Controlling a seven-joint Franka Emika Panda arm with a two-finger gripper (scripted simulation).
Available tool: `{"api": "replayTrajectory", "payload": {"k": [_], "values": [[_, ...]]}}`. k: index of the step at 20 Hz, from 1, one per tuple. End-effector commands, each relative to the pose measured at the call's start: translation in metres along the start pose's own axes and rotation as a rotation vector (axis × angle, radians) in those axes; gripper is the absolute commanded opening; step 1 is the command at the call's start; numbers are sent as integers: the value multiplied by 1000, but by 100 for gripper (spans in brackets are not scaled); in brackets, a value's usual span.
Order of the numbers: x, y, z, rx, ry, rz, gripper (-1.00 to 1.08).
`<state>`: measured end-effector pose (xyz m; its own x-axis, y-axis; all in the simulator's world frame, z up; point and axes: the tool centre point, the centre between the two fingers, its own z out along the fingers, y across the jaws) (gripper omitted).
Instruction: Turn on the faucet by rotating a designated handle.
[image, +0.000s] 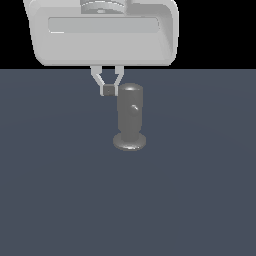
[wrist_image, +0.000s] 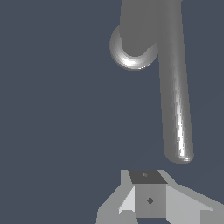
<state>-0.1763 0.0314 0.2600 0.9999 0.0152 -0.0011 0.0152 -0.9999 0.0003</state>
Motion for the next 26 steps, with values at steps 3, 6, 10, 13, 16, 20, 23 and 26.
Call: {"api": "replayTrajectory", "payload": {"k": [3, 6, 10, 13, 16, 20, 23, 26], "values": [[9, -3, 22, 0, 1, -5, -100], [14, -5, 32, 1, 1, -7, -100], [17, -6, 39, 1, 1, -8, -100], [18, -6, 41, 1, 1, -9, -100], [19, -6, 40, 1, 1, -9, -100], [18, -6, 40, 1, 1, -9, -100], [21, 10, 40, 1, 1, -9, -100], [24, 26, 40, 1, 1, -9, -100]]}}
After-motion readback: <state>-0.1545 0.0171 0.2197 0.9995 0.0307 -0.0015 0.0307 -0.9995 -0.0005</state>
